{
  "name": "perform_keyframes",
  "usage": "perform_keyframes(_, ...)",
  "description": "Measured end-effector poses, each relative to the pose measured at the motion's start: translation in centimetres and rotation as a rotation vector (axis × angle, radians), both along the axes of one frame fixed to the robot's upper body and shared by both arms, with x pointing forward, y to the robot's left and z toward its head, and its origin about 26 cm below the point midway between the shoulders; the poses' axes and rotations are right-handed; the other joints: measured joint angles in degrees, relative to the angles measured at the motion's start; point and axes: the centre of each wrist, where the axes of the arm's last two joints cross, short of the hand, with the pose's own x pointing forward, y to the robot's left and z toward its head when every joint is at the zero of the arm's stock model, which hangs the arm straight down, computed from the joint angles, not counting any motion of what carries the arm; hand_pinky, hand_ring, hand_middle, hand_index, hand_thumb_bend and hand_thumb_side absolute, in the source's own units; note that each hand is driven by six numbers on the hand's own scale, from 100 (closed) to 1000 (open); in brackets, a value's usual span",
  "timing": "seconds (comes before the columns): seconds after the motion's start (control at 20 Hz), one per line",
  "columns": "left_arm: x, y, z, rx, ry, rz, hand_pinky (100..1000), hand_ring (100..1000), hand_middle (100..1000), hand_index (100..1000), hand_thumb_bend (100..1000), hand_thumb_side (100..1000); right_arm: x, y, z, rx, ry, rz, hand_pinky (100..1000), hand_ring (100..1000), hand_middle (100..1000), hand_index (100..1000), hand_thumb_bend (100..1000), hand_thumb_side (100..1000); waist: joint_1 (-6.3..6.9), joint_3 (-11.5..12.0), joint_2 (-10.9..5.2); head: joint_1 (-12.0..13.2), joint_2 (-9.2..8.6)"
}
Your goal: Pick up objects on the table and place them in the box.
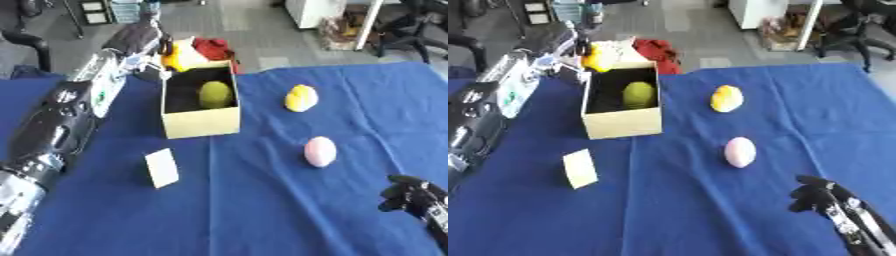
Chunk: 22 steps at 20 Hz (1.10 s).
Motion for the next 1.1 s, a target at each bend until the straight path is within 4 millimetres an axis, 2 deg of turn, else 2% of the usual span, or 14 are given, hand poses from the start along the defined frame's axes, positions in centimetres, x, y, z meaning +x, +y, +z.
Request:
perform_keyframes(0.3,0.5,0.8,-0.1,-0.001,-0.015,0.092,746,632,657,827,351,100,0.1,0.1,0.1,0.000,-0.003,0.004,658,597,628,837,100,833,0.16,-0.87,0.36,0.69,-0.53)
perform_keyframes(0.45,0.5,0.9,-0.2,-0.006,-0.009,0.108,788,723,759,890,393,100,0.1,0.1,0.1,-0.001,-0.003,0.005,658,597,628,837,100,835,0.16,-0.84,0.37,0.72,-0.54)
perform_keyframes(0.5,0.5,0.9,-0.2,-0.008,-0.008,0.111,795,733,769,890,395,139,0.1,0.1,0.1,-0.001,-0.003,0.005,658,597,628,837,100,831,0.16,-0.80,0.37,0.72,-0.54)
perform_keyframes(0.6,0.5,0.9,0.0,-0.016,-0.012,0.109,799,731,764,879,387,181,0.1,0.1,0.1,-0.001,-0.003,0.005,658,597,628,837,100,828,0.16,-0.56,0.37,0.72,-0.54)
perform_keyframes(0.7,0.3,0.9,0.4,-0.034,-0.023,0.099,789,692,717,834,356,188,0.1,0.1,0.1,-0.001,-0.003,0.004,658,597,628,837,100,825,0.16,-0.28,0.37,0.67,-0.54)
perform_keyframes(0.75,0.1,1.0,0.7,-0.050,-0.032,0.088,783,665,686,796,229,331,0.1,0.1,0.1,-0.001,-0.004,0.004,658,597,628,837,100,832,0.16,-0.07,0.37,0.61,-0.54)
perform_keyframes(0.8,-0.1,1.0,1.1,-0.067,-0.043,0.072,780,653,662,782,338,184,0.1,0.1,0.1,0.000,-0.004,0.003,658,597,628,837,100,824,0.16,0.22,0.37,0.52,-0.54)
perform_keyframes(1.1,-3.4,0.7,4.7,-0.151,-0.121,-0.121,771,621,619,751,309,198,0.1,-0.2,0.1,0.002,-0.009,-0.010,659,597,628,837,100,813,0.24,2.41,0.37,-0.89,-0.48)
